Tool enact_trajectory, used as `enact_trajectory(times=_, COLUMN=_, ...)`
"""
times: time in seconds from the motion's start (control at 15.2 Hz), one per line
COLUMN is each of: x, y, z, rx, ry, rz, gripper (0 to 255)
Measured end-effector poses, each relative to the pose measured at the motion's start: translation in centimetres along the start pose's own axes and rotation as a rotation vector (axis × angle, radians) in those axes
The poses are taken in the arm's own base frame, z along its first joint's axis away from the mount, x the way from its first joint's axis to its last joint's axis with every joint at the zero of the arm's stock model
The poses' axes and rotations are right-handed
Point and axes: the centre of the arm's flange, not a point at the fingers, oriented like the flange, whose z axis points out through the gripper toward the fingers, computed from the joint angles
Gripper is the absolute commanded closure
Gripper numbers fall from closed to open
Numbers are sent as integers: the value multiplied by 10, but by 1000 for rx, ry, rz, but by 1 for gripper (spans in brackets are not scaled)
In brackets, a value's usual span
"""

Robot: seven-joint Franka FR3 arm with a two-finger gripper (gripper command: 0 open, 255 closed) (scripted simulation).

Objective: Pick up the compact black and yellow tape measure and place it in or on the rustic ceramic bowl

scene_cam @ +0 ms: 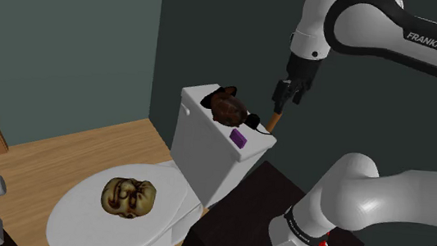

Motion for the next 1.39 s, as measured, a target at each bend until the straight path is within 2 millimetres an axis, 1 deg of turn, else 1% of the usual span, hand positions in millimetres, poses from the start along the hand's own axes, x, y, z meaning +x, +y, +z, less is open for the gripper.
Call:
enact_trajectory(times=0.07, x=0, y=0, z=0, rx=0, ry=0, rz=0, gripper=0)
enact_trajectory(times=0.13, x=2, y=4, z=3, rx=3, ry=2, rz=-5, gripper=0)
enact_trajectory(times=0.2, x=7, y=12, z=9, rx=7, ry=4, rz=-12, gripper=0)
enact_trajectory(times=0.46, x=27, y=45, z=46, rx=28, ry=21, rz=-52, gripper=0)
enact_trajectory(times=0.66, x=42, y=73, z=68, rx=45, ry=35, rz=-85, gripper=0)
enact_trajectory(times=0.79, x=55, y=86, z=87, rx=56, ry=44, rz=-106, gripper=0)
enact_trajectory(times=0.99, x=74, y=112, z=115, rx=74, ry=58, rz=-139, gripper=0)
enact_trajectory(times=1.25, x=98, y=139, z=149, rx=97, ry=77, rz=-183, gripper=0)
enact_trajectory(times=1.39, x=116, y=155, z=165, rx=108, ry=87, rz=-204, gripper=0)
